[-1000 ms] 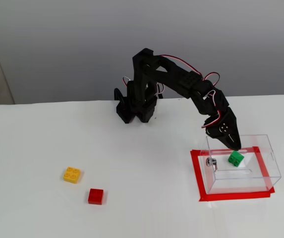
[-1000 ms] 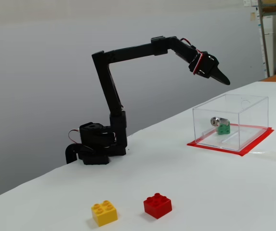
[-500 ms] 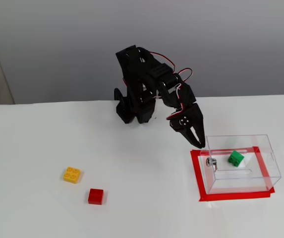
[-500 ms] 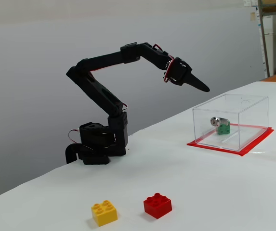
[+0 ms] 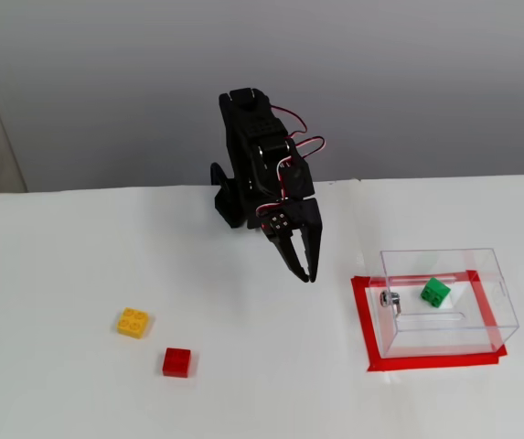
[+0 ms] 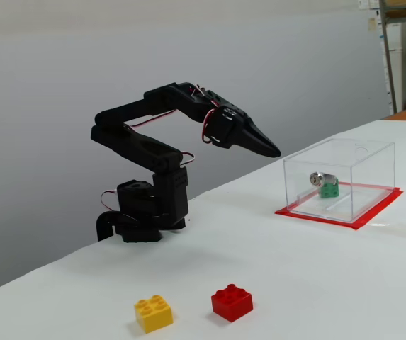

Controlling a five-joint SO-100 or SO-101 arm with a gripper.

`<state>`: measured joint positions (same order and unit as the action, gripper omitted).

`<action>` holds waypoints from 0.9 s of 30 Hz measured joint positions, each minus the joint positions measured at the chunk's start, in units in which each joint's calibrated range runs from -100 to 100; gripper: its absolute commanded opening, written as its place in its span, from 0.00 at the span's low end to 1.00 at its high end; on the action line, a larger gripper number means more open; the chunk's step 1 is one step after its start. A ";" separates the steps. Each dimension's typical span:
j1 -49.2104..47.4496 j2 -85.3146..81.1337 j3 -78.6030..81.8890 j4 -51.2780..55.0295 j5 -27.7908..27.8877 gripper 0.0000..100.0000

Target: Pick the green lego brick and place it into the transparent box

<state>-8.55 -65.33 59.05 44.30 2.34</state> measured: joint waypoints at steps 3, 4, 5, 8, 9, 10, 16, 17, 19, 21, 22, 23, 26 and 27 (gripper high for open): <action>5.13 -2.11 1.94 0.00 0.00 0.01; 7.05 -2.71 2.38 0.00 0.00 0.01; 8.23 -3.30 2.74 0.00 0.00 0.01; 11.54 -5.16 4.59 0.00 0.00 0.01; 12.93 -6.00 5.30 0.00 0.00 0.01; 14.21 -6.85 6.09 0.00 0.00 0.01; 18.06 -15.31 13.42 0.00 0.00 0.01; 18.70 -17.34 14.74 0.00 0.00 0.01; 19.34 -21.23 17.03 0.00 0.00 0.01; 18.70 -25.71 19.33 0.00 0.00 0.01; 18.48 -27.57 20.21 0.00 0.00 0.01; 18.38 -29.43 21.18 0.00 0.00 0.01; 18.48 -33.07 23.83 0.00 0.00 0.01; 18.38 -33.40 24.62 0.00 0.00 0.01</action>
<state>9.83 -98.73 83.67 44.30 2.34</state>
